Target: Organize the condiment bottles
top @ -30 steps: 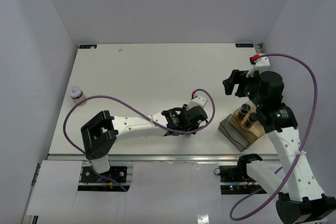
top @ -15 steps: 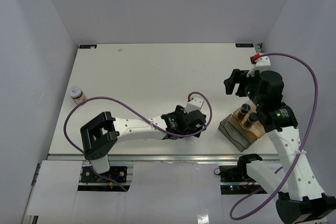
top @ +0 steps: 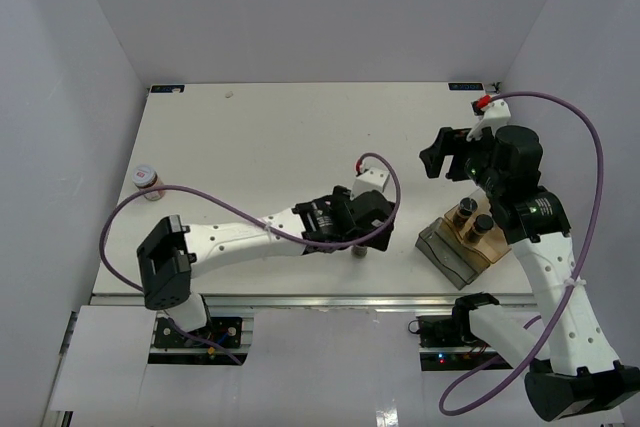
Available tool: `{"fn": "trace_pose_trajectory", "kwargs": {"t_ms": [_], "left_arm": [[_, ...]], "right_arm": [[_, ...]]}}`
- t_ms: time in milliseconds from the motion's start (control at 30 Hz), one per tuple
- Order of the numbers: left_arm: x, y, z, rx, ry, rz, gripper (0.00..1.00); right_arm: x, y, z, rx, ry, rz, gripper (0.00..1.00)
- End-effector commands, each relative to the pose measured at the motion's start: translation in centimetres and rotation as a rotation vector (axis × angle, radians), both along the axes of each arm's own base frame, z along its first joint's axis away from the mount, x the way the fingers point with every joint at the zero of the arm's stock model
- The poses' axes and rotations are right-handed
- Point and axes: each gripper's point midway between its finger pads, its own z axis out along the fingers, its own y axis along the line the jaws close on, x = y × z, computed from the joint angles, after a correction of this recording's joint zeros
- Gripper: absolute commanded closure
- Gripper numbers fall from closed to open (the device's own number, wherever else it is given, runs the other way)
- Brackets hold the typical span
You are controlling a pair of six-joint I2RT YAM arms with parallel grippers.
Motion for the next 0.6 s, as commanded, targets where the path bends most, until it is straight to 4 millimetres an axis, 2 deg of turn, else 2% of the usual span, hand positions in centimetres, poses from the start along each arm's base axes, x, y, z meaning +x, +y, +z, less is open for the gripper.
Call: {"fn": "trace_pose_trajectory", "kwargs": {"t_ms": [0,67,133,200,267,333,467,567], "left_arm": [[2.8,5.3,8.2,-0.165,-0.032,0.087,0.02],[5.4,9.3,9.0,-0.198,-0.030,0.161,0.02],[7.0,12.7,9.2,-0.213,-0.030,0.213,0.02],[9.0,16.8,8.8,-0.216,-0.032,0.294,0.02],[9.8,19.4,7.3,-0.196,-0.006,0.349,0.02],[10.1,21.1,5.9,-0.172,0.011,0.381,0.02],[10.0,22.4,3.4,-0.189,0.070,0.391,0.02],[9.9,23.1,2.4,-0.190,0.079,0.405,0.02]], "right_arm": [[-1.1,2.4,-0.6,0.043,0.055,0.125,0.17],[-1.7,4.0,-1.8,0.054,0.098,0.192,0.18],[-2.7,5.8,-3.3,0.041,0.144,0.256,0.18],[-3.8,7.7,-5.0,0.003,0.185,0.313,0.18],[-5.1,9.6,-6.6,-0.043,0.222,0.369,0.17],[-6.2,11.1,-7.9,-0.082,0.253,0.414,0.17],[-7.6,12.9,-10.2,-0.145,0.302,0.461,0.17],[-8.4,13.7,-11.8,-0.199,0.341,0.481,0.17]]}}
